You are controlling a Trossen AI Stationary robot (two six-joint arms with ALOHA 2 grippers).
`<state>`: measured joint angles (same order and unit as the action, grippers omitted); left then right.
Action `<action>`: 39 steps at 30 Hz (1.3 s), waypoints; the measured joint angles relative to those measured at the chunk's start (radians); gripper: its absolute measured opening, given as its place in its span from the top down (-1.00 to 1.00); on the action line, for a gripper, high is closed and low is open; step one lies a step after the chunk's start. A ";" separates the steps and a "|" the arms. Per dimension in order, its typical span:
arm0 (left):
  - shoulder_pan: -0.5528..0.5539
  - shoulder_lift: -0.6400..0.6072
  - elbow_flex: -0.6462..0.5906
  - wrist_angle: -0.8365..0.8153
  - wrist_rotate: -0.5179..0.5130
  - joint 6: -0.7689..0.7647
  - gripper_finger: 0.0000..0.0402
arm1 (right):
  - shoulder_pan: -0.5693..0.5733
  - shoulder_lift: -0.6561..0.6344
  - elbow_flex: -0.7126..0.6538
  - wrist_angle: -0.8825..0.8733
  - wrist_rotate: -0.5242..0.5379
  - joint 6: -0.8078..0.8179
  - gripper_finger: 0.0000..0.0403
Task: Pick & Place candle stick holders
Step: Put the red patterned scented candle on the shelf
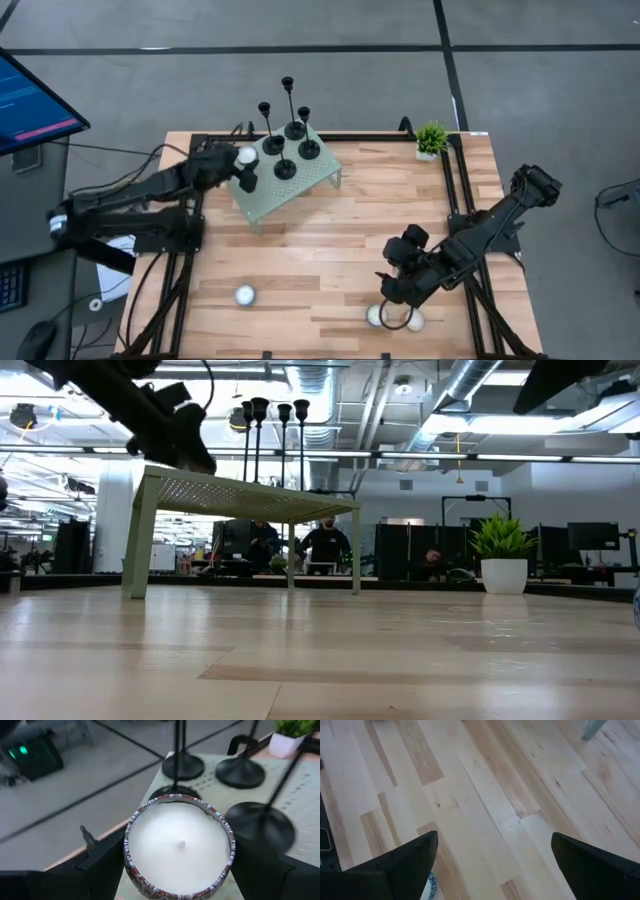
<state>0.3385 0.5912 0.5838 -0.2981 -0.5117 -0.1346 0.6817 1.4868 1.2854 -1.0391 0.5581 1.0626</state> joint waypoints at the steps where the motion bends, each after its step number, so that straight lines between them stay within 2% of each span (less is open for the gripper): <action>1: 0.038 0.007 0.000 0.001 0.039 0.004 -0.57 | -0.003 0.000 0.000 0.000 -0.006 0.000 -0.88; 5: 0.162 0.033 -0.020 0.010 0.179 0.005 -0.57 | -0.005 0.000 0.000 0.000 -0.008 0.000 -0.88; 10: 0.236 0.049 -0.046 0.011 0.253 0.000 -0.57 | -0.002 0.000 0.000 0.000 -0.008 0.001 -0.88; 21: 0.243 0.082 -0.045 0.043 0.295 -0.001 -0.57 | -0.002 0.000 0.000 0.000 -0.009 0.000 -0.88; 28: 0.243 0.135 -0.041 0.049 0.285 0.026 -0.69 | -0.002 0.000 0.000 0.000 -0.014 0.001 -0.88; 39: 0.243 0.087 0.011 -0.035 0.269 0.074 -0.80 | -0.002 0.000 0.000 0.000 -0.037 0.001 -0.88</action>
<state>0.5812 0.6781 0.5944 -0.3334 -0.2428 -0.0603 0.6800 1.4868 1.2854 -1.0389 0.5207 1.0635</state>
